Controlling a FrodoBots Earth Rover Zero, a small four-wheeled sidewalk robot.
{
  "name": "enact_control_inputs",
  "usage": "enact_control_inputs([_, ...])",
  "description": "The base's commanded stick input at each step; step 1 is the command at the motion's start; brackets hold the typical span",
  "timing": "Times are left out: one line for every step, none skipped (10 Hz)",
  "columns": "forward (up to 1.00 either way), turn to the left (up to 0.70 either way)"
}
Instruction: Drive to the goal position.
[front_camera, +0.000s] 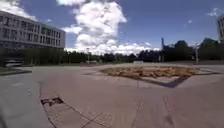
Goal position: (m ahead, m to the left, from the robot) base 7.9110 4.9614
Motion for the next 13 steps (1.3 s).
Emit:
enact_control_inputs([0.70, 0.00])
enact_control_inputs([0.70, 0.00])
enact_control_inputs([0.70, 0.00])
enact_control_inputs([0.70, 0.00])
enact_control_inputs([0.70, 0.00])
enact_control_inputs([0.70, 0.00])
enact_control_inputs([0.70, 0.00])
enact_control_inputs([0.70, 0.00])
enact_control_inputs([0.70, 0.00])
enact_control_inputs([0.70, 0.00])
enact_control_inputs([0.70, 0.29])
enact_control_inputs([0.70, 0.35])
enact_control_inputs([0.70, 0.35])
